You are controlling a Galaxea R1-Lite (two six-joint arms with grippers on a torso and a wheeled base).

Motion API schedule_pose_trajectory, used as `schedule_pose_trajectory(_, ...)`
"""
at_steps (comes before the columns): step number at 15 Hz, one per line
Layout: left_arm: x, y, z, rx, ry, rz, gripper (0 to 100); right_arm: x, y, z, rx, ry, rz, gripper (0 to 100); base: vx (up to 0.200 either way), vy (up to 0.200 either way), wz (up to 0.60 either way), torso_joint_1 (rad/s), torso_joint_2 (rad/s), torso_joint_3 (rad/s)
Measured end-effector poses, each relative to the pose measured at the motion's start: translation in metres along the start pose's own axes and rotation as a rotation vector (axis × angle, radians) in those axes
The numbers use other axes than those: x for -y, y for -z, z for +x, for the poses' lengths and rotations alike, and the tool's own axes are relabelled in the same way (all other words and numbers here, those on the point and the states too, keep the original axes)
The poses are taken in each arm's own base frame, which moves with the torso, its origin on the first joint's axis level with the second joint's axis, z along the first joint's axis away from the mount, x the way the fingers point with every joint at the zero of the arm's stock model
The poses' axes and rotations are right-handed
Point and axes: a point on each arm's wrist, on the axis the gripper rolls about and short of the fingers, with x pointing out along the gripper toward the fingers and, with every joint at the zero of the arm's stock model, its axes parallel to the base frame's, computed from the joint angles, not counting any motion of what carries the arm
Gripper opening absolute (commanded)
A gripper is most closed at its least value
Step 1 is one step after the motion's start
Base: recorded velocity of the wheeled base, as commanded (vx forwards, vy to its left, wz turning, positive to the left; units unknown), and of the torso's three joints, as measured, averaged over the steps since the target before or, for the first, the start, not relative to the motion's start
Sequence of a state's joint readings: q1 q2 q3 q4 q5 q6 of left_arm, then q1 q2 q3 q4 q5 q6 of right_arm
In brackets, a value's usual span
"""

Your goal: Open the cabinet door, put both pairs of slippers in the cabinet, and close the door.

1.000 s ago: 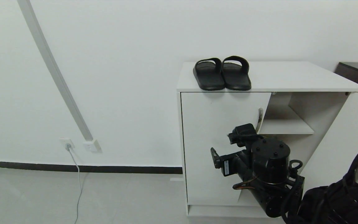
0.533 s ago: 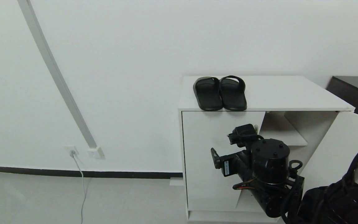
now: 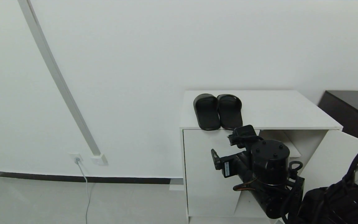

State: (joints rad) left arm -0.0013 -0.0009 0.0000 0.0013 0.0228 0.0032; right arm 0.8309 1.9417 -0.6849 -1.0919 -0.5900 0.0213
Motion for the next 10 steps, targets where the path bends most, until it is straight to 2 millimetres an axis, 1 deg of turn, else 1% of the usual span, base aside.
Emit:
schedule_pose_trajectory(4,0.0,0.0,0.0,0.0,0.0,0.0,0,0.0,0.0002,-0.0002,0.0,0.0,0.0,100,0.0,0.0,0.0,0.26,-0.57,-0.31)
schedule_pose_trajectory(10,-0.0001,0.0,0.0001,-0.001,-0.004,0.013,0,0.0018,0.0027,0.0009,-0.008,0.005,-0.001,100,0.0,0.0,0.0,0.176,-0.39,-0.211)
